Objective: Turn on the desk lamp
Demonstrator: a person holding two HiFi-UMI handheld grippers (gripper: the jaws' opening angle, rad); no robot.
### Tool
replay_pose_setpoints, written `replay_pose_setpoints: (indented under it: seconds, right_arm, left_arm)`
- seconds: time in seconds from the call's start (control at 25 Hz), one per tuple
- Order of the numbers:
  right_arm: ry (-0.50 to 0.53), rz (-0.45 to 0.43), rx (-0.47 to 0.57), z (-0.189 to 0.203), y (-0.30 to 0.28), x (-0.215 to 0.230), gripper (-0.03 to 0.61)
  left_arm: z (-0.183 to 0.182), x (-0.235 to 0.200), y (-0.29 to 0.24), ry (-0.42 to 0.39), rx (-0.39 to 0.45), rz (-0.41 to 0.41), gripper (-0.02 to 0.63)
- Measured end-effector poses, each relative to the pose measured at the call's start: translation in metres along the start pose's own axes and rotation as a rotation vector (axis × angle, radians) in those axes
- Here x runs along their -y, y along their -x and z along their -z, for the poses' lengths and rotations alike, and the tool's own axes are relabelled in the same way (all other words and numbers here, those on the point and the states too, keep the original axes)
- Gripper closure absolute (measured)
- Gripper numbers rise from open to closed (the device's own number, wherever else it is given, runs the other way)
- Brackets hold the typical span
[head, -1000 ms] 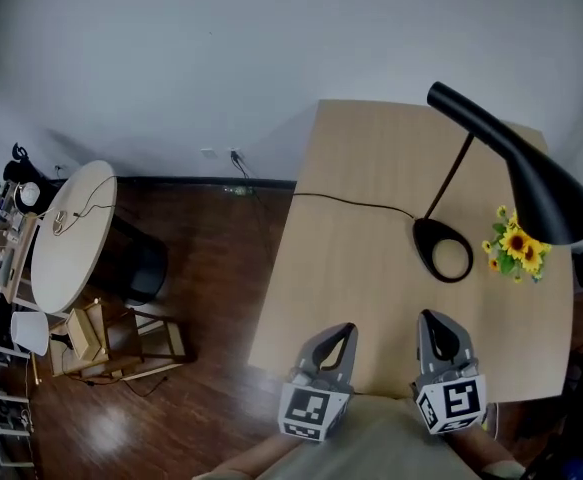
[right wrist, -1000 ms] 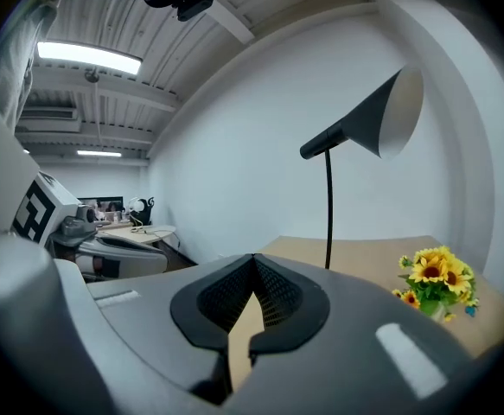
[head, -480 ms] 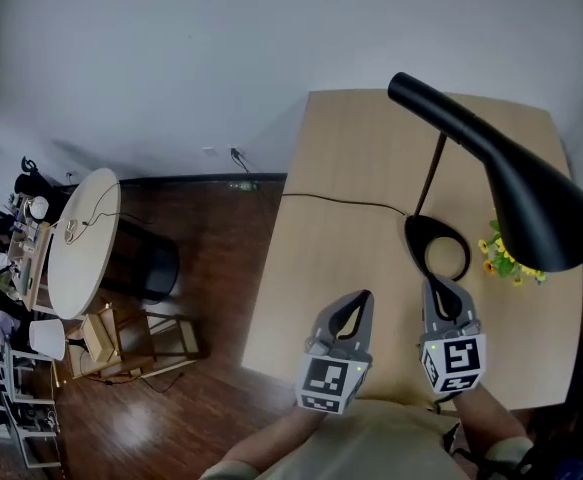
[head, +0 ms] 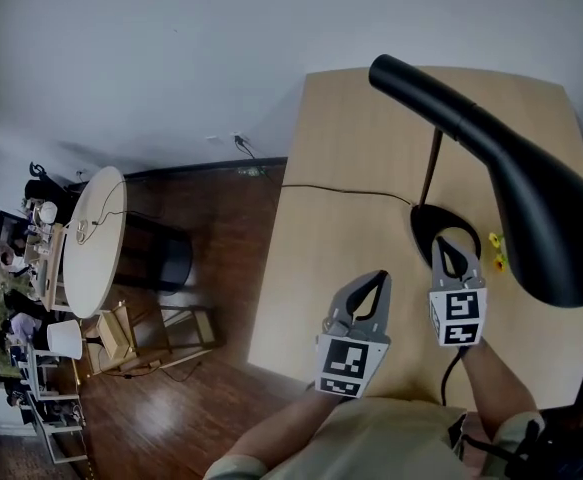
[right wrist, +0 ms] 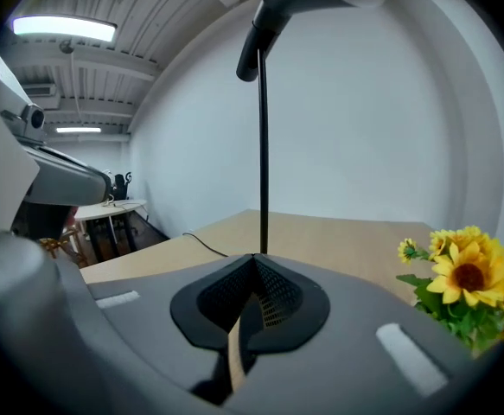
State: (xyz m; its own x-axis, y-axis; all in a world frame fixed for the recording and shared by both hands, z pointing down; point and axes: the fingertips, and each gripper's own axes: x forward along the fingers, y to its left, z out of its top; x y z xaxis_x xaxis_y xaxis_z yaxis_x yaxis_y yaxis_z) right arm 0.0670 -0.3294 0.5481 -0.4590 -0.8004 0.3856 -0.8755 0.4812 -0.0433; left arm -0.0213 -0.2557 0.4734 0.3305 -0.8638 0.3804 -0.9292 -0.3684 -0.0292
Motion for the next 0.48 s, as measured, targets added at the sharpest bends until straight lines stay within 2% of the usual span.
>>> replay_pose_setpoints:
  seconds: [0.2,0.48]
  right_arm:
    - [0.000,-0.002,-0.082,0.024,-0.037,0.009,0.578]
    - [0.014,0.029,-0.219,0.055,-0.085,0.024,0.578]
  left_arm:
    - [0.006,0.006,-0.014,-0.005,-0.024,0.019,0.614]
    - [0.025,-0.011,-0.013,0.028,-0.058,-0.011,0.614]
